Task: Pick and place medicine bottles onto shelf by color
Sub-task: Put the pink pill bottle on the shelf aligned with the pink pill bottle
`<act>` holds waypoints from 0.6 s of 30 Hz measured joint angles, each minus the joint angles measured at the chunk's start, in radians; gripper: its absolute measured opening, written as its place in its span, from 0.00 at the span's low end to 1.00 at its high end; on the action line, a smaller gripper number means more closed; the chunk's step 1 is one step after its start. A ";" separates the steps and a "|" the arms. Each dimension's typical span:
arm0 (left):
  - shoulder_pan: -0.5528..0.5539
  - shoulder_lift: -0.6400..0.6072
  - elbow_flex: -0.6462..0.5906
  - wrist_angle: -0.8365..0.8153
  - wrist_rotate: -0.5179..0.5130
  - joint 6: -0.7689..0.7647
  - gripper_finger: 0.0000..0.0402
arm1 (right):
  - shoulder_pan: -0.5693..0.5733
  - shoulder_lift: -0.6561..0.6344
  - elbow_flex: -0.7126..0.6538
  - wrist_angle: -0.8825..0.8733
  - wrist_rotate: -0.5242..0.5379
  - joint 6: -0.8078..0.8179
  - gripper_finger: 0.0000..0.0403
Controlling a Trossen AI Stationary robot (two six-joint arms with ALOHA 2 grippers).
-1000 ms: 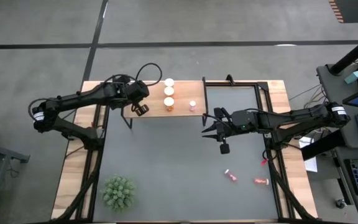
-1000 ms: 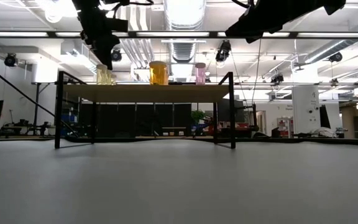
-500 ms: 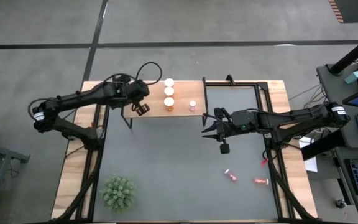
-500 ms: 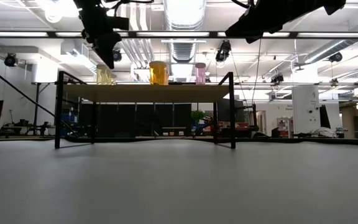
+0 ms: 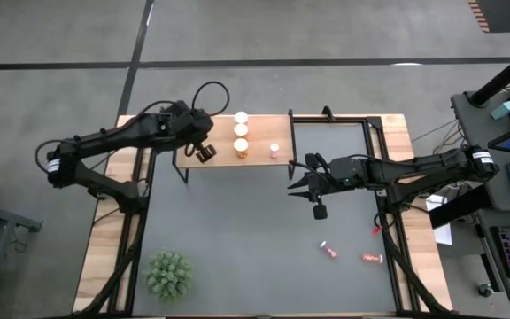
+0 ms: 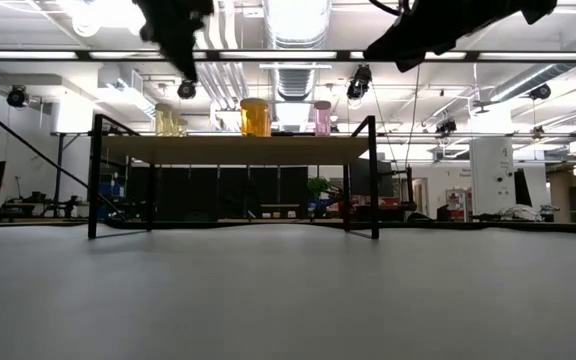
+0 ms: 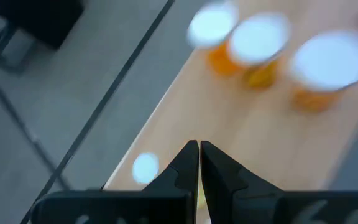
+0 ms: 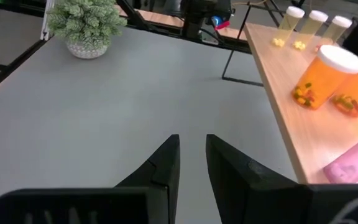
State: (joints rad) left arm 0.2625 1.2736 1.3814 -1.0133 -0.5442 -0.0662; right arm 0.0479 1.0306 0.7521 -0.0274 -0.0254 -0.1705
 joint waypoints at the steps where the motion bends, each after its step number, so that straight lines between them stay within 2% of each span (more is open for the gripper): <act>1: -0.025 0.000 0.023 0.004 0.001 0.000 0.00 | 0.000 0.000 0.000 -0.004 0.000 0.015 0.17; 4: -0.123 -0.001 0.065 0.067 0.001 0.001 0.00 | 0.000 0.000 0.000 -0.025 0.000 0.064 0.17; 9: -0.330 0.000 0.053 0.236 0.004 0.044 0.00 | 0.028 0.000 0.000 -0.060 0.000 0.157 0.17; 18: -0.615 0.000 -0.034 0.490 -0.012 0.058 0.00 | 0.197 0.000 0.036 -0.211 0.000 0.382 0.17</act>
State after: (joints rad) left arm -0.3530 1.2736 1.3474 -0.5235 -0.5560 -0.0081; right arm 0.2444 1.0309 0.7883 -0.2386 -0.0255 0.2113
